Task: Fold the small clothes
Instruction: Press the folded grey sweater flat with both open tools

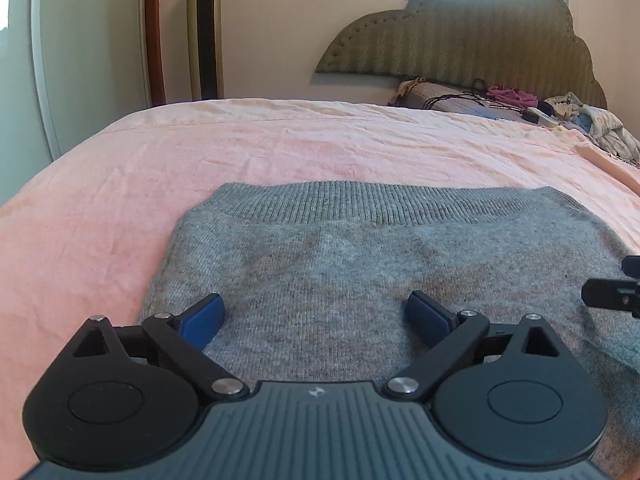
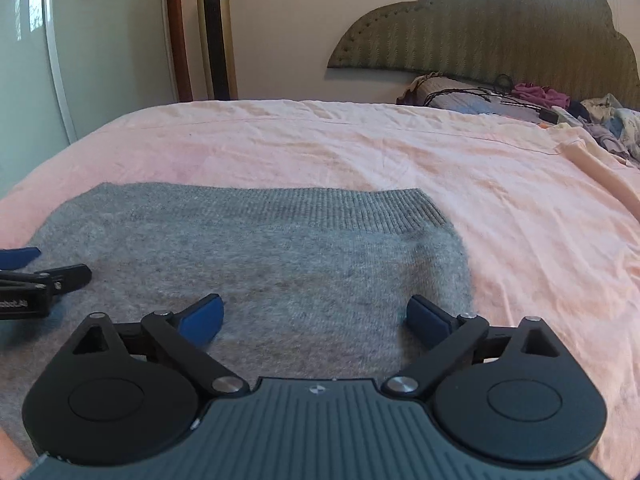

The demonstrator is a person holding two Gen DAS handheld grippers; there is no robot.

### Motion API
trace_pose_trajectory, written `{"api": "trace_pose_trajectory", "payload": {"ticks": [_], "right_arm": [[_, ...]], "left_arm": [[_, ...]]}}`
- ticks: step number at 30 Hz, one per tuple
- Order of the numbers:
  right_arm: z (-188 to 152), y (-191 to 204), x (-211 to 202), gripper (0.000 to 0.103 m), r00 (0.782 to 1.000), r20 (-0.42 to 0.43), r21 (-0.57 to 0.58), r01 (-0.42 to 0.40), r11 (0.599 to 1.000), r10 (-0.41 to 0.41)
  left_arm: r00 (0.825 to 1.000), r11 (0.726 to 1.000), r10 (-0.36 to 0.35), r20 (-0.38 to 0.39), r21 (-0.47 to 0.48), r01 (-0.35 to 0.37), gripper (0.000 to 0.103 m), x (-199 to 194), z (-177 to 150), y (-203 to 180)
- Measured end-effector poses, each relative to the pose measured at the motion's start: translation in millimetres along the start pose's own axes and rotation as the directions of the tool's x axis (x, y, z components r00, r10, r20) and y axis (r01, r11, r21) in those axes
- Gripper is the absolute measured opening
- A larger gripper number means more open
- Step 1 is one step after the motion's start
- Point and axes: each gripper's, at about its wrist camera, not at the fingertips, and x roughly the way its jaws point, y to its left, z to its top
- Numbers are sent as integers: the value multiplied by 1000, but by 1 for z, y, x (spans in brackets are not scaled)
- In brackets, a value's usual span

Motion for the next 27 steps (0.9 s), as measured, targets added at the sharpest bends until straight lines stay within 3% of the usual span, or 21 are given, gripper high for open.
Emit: {"api": "trace_pose_trajectory", "payload": {"ticks": [4, 6, 10, 15, 20, 27], "right_arm": [[-24, -3, 2, 103, 999, 29, -75, 16, 997, -14], [-21, -9, 3, 103, 999, 35, -34, -6, 999, 7], [-23, 3, 6, 103, 999, 23, -87, 36, 996, -35], [-24, 3, 6, 103, 999, 26, -81, 38, 996, -36], [-23, 3, 7, 103, 999, 25, -80, 39, 996, -37], [-21, 8, -16, 103, 995, 60, -2, 80, 997, -80]], "left_arm": [[1000, 1000, 0, 0, 0, 0, 99, 1, 0, 0], [1000, 1000, 3, 0, 1, -3, 99, 1, 0, 0], [999, 1000, 29, -30, -4, -30, 99, -4, 2, -3], [995, 995, -8, -102, -101, -2, 99, -27, 1, 0], [1000, 999, -6, -4, -36, 6, 101, -33, -26, -6], [1000, 999, -12, -7, -46, 12, 102, -31, -25, -4]]}}
